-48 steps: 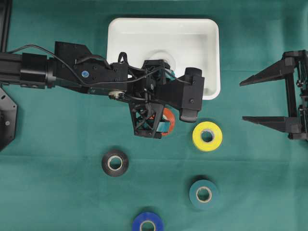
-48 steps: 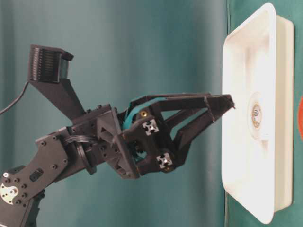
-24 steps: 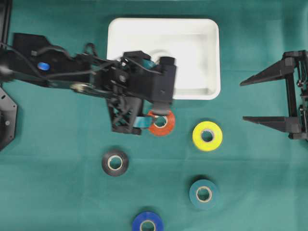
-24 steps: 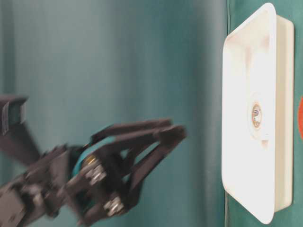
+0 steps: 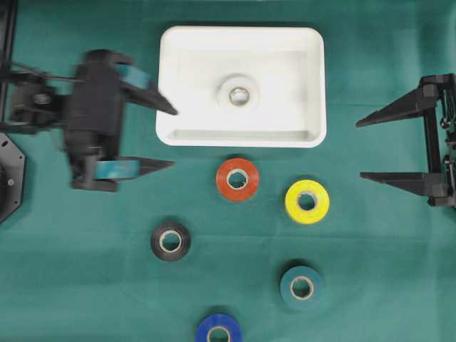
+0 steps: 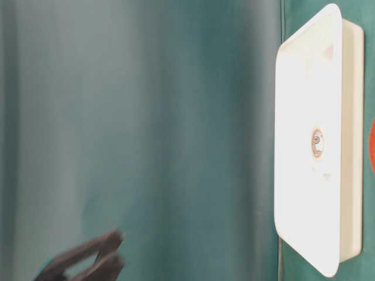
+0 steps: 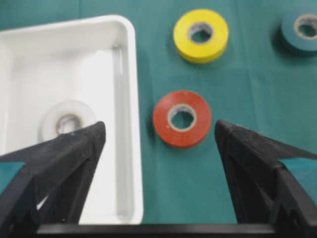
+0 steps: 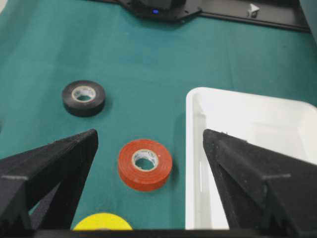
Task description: Pick up the tape from a random location and place it into the white case.
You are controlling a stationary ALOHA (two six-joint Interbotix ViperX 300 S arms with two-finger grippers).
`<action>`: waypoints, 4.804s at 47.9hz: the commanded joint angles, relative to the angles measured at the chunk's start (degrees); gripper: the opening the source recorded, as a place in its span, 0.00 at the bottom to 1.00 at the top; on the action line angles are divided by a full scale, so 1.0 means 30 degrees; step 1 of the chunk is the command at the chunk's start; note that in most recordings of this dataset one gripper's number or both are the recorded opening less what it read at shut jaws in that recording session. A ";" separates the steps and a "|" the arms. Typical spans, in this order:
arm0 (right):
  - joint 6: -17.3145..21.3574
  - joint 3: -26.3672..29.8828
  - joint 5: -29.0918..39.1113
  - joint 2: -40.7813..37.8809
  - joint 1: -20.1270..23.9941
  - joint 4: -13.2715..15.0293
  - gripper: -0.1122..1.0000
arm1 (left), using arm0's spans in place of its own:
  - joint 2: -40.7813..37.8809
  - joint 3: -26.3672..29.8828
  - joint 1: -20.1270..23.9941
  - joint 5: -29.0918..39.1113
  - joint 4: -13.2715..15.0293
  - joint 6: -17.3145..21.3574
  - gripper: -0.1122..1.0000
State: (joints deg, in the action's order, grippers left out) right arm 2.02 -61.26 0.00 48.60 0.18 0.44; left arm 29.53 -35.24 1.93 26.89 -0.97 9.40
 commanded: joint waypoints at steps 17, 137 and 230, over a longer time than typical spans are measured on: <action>0.0029 0.0557 -0.0088 -0.0029 -0.0059 -0.0029 0.92 | 0.6182 -0.4512 0.0029 -0.3193 0.0146 -0.0059 0.87; 0.0029 0.5449 -0.1201 -0.7383 -0.0029 -0.0205 0.92 | 0.7764 -0.9434 0.0029 -0.6973 0.0293 -0.0820 0.87; 0.1260 1.4033 1.2393 -1.4561 -0.0234 0.0088 0.92 | 0.7705 -0.9404 -0.0146 -0.7002 0.0322 -0.0850 0.87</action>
State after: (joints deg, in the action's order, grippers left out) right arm 5.63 -20.74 37.35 4.22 -0.53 0.62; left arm 53.00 -64.34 1.58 6.50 -0.09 6.94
